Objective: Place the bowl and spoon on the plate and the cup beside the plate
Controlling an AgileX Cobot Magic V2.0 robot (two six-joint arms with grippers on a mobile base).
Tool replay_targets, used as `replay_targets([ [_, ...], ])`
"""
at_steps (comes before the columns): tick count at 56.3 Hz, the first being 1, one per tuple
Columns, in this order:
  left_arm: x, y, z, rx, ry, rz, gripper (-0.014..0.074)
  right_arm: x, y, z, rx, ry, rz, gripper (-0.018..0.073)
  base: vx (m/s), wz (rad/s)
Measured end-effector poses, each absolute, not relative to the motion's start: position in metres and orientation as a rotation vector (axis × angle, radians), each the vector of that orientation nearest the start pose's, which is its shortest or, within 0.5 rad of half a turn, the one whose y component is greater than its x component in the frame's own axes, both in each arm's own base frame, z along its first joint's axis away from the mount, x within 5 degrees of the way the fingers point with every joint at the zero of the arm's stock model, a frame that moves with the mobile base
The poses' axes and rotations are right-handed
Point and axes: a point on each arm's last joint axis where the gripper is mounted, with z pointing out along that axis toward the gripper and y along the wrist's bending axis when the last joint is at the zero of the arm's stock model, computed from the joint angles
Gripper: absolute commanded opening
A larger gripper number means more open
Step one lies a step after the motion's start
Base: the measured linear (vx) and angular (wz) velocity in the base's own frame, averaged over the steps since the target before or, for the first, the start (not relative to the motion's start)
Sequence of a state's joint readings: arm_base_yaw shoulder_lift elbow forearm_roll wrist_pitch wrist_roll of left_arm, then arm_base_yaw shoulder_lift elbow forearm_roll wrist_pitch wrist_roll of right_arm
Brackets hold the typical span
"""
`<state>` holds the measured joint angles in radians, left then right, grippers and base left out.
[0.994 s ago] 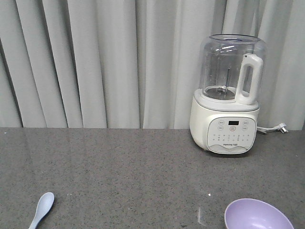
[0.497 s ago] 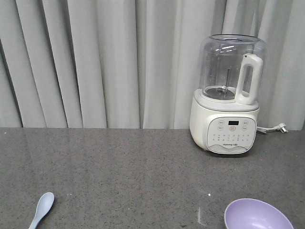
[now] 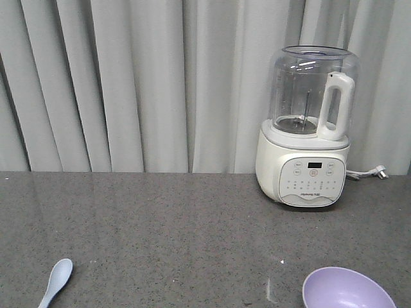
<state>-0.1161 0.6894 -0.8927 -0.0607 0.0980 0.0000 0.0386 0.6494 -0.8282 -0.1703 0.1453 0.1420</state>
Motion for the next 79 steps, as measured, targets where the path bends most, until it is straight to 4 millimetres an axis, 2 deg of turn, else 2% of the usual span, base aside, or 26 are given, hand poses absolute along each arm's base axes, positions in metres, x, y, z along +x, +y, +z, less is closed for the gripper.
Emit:
replay_targets([
  [6,0.129,-0.016,0.442,0.044,1.384,-0.152,0.0155,0.125,0.003,0.423,-0.028,1.448,-0.009,0.0114,0.0,0.0],
  [19,0.13,-0.016,0.432,0.053,1.5,-0.151,0.045,0.125,0.003,0.422,-0.029,1.45,-0.01,0.0505,0.0,0.0],
  [25,0.13,-0.017,0.429,0.056,1.532,-0.151,0.0535,0.125,0.003,0.422,-0.029,1.451,-0.011,0.0606,0.0,0.0],
  [31,0.13,-0.017,0.429,0.056,1.534,-0.151,0.0552,0.125,0.003,0.422,-0.029,1.451,-0.011,0.0619,0.0,0.0],
  [40,0.135,-0.017,0.425,0.058,1.562,-0.15,0.0552,0.125,0.003,0.422,-0.029,1.451,-0.011,0.0581,0.0,0.0],
  [49,0.145,-0.019,0.414,0.066,1.688,-0.148,0.0552,0.127,0.002,0.417,-0.01,1.53,-0.006,0.0535,0.0,0.0],
  [57,0.177,-0.023,0.404,0.079,1.886,-0.143,0.0552,0.147,0.0,0.408,0.046,1.84,-0.003,0.0526,0.0,0.0],
  [66,0.225,-0.03,0.385,0.098,2.179,-0.136,0.0552,0.194,0.0,0.385,0.057,2.235,-0.037,0.0526,0.0,0.0],
  [73,0.258,-0.034,0.36,0.113,2.414,-0.128,0.0552,0.22,0.003,0.363,0.036,2.37,-0.036,0.0526,0.0,0.0],
  [79,0.283,-0.038,0.333,0.119,2.573,-0.122,0.0552,0.232,0.004,0.352,0.033,2.421,-0.033,0.0526,0.0,0.0],
])
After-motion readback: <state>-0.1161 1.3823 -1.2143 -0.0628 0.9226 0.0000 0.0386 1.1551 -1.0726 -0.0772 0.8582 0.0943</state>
